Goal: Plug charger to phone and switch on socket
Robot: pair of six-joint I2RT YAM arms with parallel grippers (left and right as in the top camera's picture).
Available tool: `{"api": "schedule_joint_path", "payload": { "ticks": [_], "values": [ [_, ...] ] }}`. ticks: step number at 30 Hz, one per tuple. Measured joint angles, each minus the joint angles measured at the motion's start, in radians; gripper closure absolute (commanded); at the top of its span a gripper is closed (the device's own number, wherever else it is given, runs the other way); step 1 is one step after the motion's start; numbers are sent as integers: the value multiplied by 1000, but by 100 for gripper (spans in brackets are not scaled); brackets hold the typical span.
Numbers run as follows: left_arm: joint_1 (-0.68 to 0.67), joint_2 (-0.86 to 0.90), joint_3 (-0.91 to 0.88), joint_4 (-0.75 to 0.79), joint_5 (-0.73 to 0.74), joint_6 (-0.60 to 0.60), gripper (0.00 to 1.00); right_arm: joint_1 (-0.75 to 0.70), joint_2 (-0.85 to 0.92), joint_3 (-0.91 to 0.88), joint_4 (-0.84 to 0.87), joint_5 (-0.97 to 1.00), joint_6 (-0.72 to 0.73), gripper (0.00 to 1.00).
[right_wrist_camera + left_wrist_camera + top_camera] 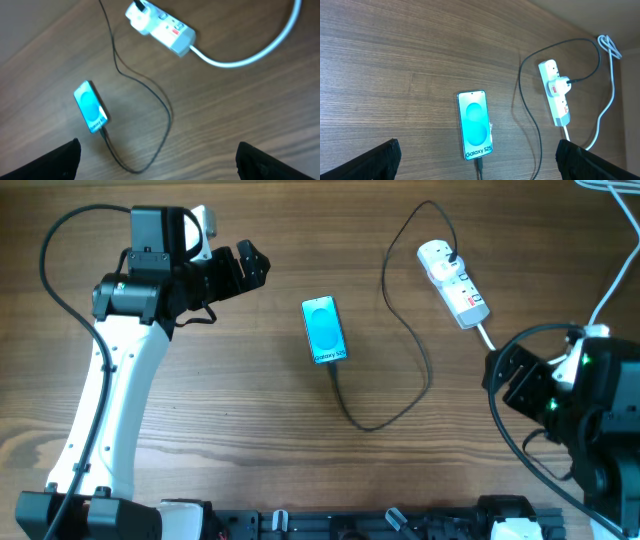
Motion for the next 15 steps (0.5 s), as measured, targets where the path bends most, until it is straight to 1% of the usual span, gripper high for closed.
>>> {"api": "schedule_joint_path", "payload": {
  "ticks": [7, 15],
  "values": [
    [0, 0, 0, 0, 0, 0, 0, 0, 5, -6, -17, 0, 12, 0],
    [0, 0, 0, 0, 0, 0, 0, 2, 70, -6, 2, 23, 12, 0]
  ]
}}
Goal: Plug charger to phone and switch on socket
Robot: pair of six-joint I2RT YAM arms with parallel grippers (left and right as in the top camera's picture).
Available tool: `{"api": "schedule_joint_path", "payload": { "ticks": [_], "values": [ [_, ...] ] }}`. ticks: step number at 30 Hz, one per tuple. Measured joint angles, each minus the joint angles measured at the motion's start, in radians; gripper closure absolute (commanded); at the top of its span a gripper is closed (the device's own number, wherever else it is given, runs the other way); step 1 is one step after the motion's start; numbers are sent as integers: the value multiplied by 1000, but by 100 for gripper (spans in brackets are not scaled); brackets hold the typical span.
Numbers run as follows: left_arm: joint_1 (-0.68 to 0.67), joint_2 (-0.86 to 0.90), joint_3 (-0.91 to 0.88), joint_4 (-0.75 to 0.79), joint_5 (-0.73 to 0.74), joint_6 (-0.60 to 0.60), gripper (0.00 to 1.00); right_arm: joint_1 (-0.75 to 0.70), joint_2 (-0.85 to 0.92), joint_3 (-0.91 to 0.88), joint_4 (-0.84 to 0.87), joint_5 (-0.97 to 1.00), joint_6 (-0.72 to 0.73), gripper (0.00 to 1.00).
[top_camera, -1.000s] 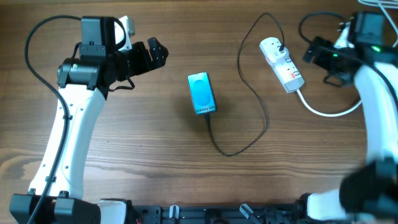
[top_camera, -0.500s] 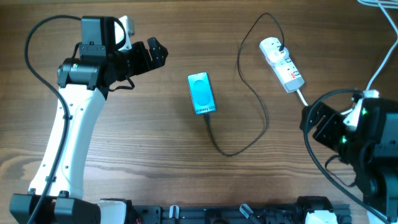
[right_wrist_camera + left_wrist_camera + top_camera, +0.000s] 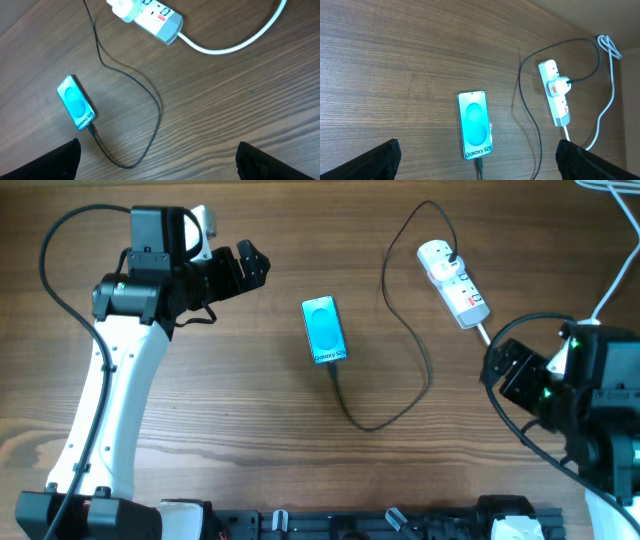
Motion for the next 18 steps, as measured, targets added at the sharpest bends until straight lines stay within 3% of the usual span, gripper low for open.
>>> {"api": "schedule_joint_path", "payload": {
  "ticks": [3, 7, 11, 18],
  "values": [
    [0, 0, 0, 0, 0, 0, 0, 0, 5, -18, 64, 3, -20, 0],
    [0, 0, 0, 0, 0, 0, 0, 0, -32, -91, 210, -68, -233, 0],
    [0, 0, 0, 0, 0, 0, 0, 3, -217, -314, 444, -183, -474, 0],
    [0, 0, 0, 0, -1, 0, 0, 3, -538, -668, 840, -218, -587, 0]
  ]
}}
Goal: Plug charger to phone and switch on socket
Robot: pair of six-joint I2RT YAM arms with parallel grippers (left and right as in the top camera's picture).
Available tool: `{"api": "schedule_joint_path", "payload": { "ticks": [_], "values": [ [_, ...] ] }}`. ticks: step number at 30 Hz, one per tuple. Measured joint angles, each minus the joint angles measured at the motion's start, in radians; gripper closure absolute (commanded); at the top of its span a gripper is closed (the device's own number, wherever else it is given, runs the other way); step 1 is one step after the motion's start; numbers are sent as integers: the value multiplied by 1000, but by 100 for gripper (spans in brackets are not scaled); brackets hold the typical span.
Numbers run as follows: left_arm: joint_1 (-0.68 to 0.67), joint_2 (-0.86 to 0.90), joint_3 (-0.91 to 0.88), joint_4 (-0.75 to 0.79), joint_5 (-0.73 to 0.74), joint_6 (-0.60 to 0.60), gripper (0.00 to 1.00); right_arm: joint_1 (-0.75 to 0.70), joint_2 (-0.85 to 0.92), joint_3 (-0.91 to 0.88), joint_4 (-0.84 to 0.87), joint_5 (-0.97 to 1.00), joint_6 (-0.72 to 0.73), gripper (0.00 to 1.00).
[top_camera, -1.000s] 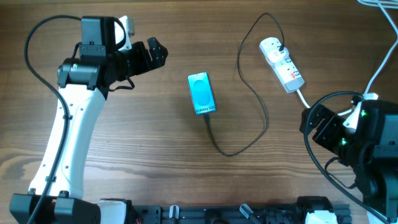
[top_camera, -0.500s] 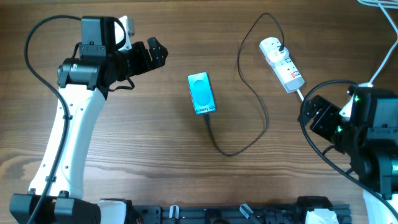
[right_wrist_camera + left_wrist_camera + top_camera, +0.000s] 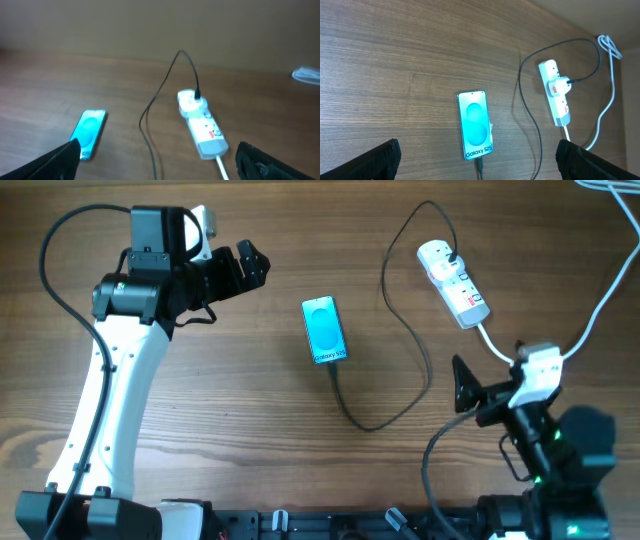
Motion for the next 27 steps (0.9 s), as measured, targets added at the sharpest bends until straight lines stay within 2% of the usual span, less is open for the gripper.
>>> {"api": "schedule_joint_path", "payload": {
  "ticks": [4, 9, 15, 20, 27],
  "values": [
    [0, 0, 0, 0, 0, 0, 0, -1, -119, -163, 139, 10, -11, 0],
    [0, 0, 0, 0, 0, 0, 0, -1, -183, -322, 265, 37, -16, 0],
    [0, 0, 0, 0, 0, 0, 0, -1, -283, -447, 413, 48, -19, 0],
    [0, 0, 0, 0, 1, 0, 0, -1, -356, -512, 441, 68, -22, 0],
    [0, 0, 0, 0, 1, 0, 0, -1, -363, -522, 405, 125, -21, 0]
  ]
}}
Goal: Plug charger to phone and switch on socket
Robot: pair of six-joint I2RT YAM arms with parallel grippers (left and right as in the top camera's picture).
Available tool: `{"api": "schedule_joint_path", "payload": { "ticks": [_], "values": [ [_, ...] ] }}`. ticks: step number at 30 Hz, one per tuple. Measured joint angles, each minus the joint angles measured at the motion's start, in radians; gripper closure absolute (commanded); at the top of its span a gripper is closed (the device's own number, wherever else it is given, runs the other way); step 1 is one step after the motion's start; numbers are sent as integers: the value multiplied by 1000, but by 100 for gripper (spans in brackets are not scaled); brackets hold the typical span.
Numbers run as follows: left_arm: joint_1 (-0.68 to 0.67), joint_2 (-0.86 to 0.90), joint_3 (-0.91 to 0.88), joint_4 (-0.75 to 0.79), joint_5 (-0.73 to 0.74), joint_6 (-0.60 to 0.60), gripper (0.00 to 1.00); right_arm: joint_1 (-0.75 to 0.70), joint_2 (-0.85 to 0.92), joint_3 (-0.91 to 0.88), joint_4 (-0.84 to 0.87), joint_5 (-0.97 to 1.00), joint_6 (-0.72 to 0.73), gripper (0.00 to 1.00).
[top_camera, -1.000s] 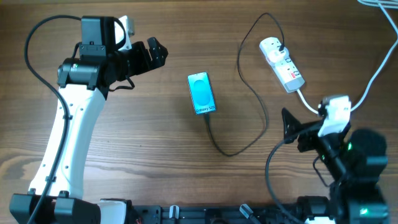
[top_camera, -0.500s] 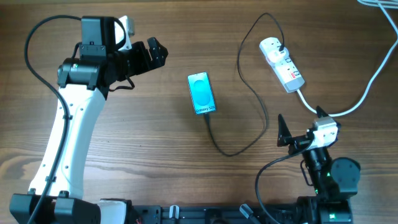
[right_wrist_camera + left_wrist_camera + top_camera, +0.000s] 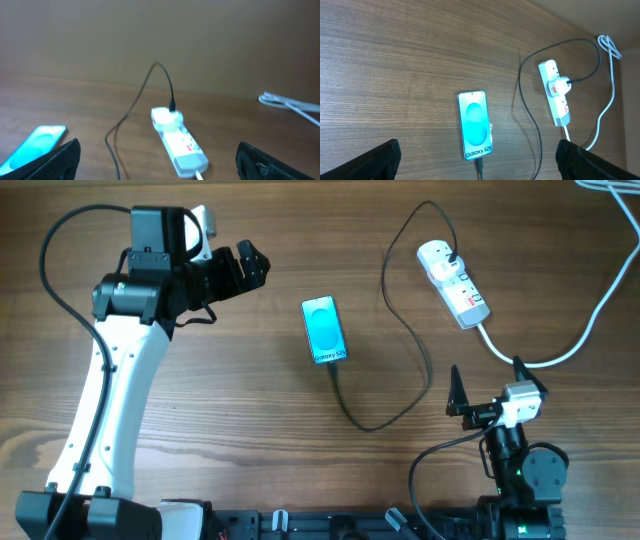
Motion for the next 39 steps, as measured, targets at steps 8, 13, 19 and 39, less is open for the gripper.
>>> {"api": "schedule_joint_path", "payload": {
  "ticks": [8, 13, 19, 39],
  "values": [
    [0, 0, 0, 0, 0, 0, 0, 0, 0, -2, -7, 59, 41, 0],
    [0, 0, 0, 0, 0, 0, 0, 0, 0, -2, -7, 92, 60, 0],
    [0, 0, 0, 0, 0, 0, 0, 0, 0, -2, -7, 96, 56, 0],
    [0, 0, 0, 0, 0, 0, 0, 0, -1, -2, -7, 96, 56, 0]
  ]
}}
